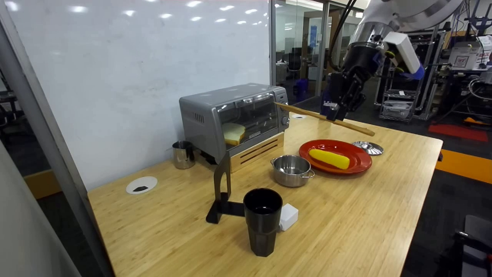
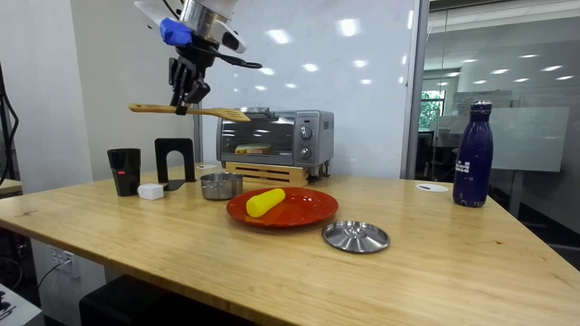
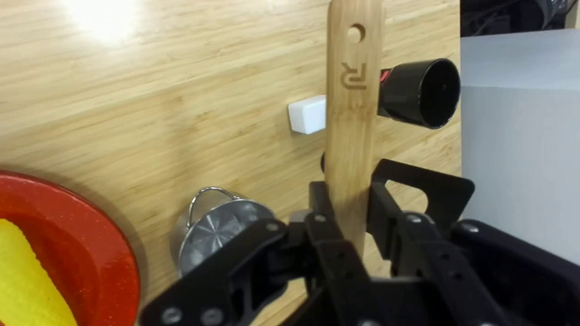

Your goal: Use the wooden cooking stick to pick up the yellow bottle

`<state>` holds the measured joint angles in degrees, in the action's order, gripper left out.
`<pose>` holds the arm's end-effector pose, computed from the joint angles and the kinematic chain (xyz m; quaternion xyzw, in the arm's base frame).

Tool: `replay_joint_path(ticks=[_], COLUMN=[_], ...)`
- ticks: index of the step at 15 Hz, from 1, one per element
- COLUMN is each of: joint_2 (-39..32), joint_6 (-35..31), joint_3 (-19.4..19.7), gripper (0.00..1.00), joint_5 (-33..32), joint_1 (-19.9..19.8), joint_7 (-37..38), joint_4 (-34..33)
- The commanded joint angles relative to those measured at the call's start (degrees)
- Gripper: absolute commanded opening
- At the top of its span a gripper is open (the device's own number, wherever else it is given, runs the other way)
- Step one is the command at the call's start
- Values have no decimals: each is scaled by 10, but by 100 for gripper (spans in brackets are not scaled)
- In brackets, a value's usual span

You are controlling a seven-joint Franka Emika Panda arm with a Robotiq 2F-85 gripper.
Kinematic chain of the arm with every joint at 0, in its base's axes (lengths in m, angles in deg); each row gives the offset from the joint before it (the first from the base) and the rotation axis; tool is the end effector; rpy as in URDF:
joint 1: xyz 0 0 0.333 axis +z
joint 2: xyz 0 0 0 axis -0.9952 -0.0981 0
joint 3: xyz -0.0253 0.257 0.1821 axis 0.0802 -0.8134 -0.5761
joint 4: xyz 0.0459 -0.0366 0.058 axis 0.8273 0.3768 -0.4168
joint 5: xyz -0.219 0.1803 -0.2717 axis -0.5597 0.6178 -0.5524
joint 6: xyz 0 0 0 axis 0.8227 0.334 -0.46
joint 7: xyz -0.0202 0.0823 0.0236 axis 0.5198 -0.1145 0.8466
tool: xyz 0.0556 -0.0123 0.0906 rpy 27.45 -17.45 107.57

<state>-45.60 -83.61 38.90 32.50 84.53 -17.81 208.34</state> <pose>0.4833 -0.0375 0.4168 -0.9536 0.1064 -0.0109 0.2814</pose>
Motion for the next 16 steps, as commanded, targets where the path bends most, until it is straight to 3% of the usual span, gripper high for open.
replay_joint_path(ticks=[1,8,16], joint_2=[-77,-139,-214], joint_6=[6,110,173], joint_3=[12,6,15], gripper=[6,6,6], joint_5=[60,236,273], joint_1=[-29,-57,-79], joint_7=[19,-4,23], joint_4=[-29,-45,-58])
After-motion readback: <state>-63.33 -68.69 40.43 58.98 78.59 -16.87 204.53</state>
